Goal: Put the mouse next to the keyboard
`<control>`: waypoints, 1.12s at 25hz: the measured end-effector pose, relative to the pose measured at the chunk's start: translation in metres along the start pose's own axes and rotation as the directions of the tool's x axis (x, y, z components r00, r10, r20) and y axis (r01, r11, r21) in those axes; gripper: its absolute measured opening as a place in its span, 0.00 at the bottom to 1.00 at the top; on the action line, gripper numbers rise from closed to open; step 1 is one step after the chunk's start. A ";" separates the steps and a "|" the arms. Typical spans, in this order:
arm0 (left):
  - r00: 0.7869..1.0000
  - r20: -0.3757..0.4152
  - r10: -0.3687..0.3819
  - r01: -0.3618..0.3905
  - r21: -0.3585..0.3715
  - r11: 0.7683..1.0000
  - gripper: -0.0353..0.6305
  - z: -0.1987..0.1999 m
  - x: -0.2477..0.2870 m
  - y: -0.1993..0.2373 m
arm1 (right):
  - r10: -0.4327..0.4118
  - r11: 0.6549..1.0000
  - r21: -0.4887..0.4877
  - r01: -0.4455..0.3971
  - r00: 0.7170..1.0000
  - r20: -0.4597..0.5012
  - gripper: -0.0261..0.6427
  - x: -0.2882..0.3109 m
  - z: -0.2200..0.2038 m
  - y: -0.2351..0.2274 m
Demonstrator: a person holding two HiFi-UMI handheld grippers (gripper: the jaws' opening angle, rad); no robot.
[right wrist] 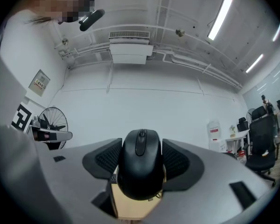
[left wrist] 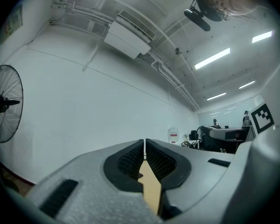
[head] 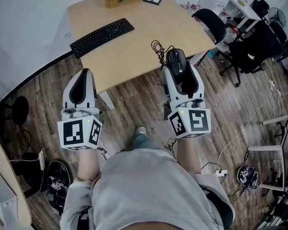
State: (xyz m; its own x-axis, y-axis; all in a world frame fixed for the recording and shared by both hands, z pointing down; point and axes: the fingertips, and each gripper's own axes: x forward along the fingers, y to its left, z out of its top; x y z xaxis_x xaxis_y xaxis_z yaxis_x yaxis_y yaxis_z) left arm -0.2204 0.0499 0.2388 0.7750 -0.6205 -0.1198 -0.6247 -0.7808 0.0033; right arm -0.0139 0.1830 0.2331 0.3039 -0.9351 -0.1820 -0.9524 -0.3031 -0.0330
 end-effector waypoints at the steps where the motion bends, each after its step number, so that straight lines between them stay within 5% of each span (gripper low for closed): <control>1: 1.000 0.003 0.005 -0.005 0.001 1.000 0.08 0.000 0.009 -0.001 | 0.005 1.000 0.000 -0.005 1.000 0.002 0.43 0.009 0.000 -0.006; 15: 0.997 0.022 0.072 -0.072 0.011 0.997 0.08 -0.002 0.101 -0.030 | 0.096 0.995 0.013 -0.096 0.995 0.007 0.43 0.089 -0.009 -0.079; 28: 0.997 -0.008 0.076 -0.076 0.019 0.997 0.08 -0.016 0.141 -0.030 | 0.105 0.994 0.033 -0.105 0.994 0.002 0.43 0.125 -0.024 -0.101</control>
State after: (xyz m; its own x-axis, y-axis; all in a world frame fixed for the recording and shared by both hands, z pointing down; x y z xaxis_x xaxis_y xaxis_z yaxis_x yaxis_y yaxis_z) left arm -0.0904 -0.0152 0.2378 0.7259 -0.6787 -0.1116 -0.6835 -0.7299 -0.0064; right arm 0.1205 0.0925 0.2378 0.2018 -0.9615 -0.1865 -0.9794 -0.1966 -0.0462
